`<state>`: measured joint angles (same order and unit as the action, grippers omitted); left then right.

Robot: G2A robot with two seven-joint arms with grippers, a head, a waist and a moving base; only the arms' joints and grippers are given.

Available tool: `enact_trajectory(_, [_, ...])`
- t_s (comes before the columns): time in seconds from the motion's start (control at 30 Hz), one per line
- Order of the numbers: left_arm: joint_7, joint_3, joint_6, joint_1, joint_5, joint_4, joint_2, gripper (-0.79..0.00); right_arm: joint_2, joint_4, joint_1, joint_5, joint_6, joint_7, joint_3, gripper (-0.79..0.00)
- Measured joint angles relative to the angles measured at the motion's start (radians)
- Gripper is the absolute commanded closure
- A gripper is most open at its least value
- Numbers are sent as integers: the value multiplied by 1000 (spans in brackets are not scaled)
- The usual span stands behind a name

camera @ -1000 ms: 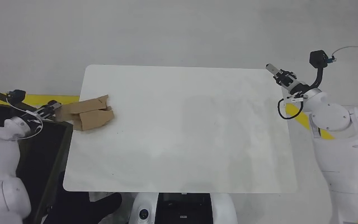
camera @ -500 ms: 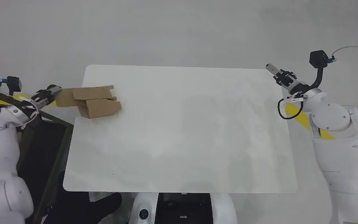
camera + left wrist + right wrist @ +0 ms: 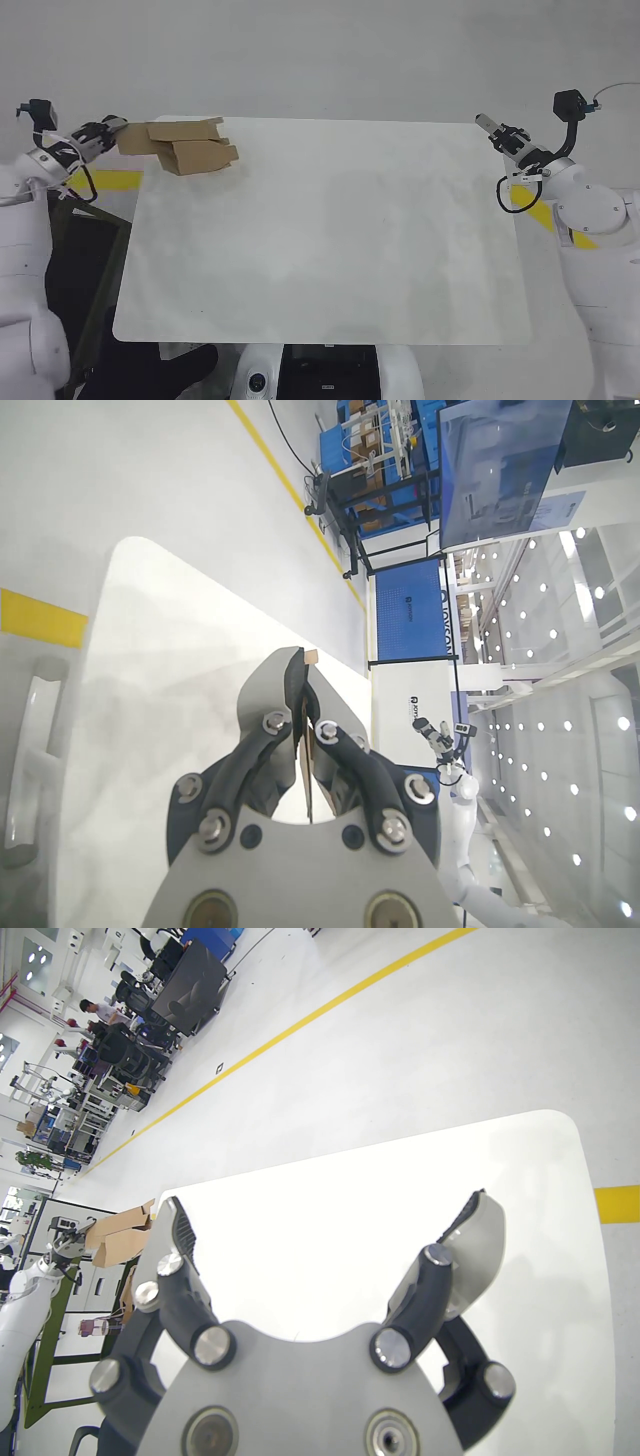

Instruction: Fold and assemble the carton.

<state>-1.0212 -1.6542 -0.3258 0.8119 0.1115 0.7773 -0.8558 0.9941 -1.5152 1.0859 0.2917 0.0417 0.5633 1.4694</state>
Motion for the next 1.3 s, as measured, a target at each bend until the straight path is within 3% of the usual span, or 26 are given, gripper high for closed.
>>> enact_trajectory(0.17, [42, 95, 104, -21, 18, 107, -28, 0, 0, 0, 0, 0, 0, 0, 0, -785])
enact_trajectory(0.37, [90, 209, 207, -72, 17, 171, -58, 0, 0, 0, 0, 0, 0, 0, 0, -785])
enact_trajectory(0.67, [120, 348, 268, -112, 84, 246, -104, 0, 0, 0, 0, 0, 0, 0, 0, -785])
enact_trajectory(0.9, [97, 389, 282, -63, 182, 354, -121, 0, 0, 0, 0, 0, 0, 0, 0, -785])
enact_trajectory(1.3, [-47, 381, 344, 63, 295, 589, -113, 0, 0, 0, 0, 0, 0, 0, 0, -785])
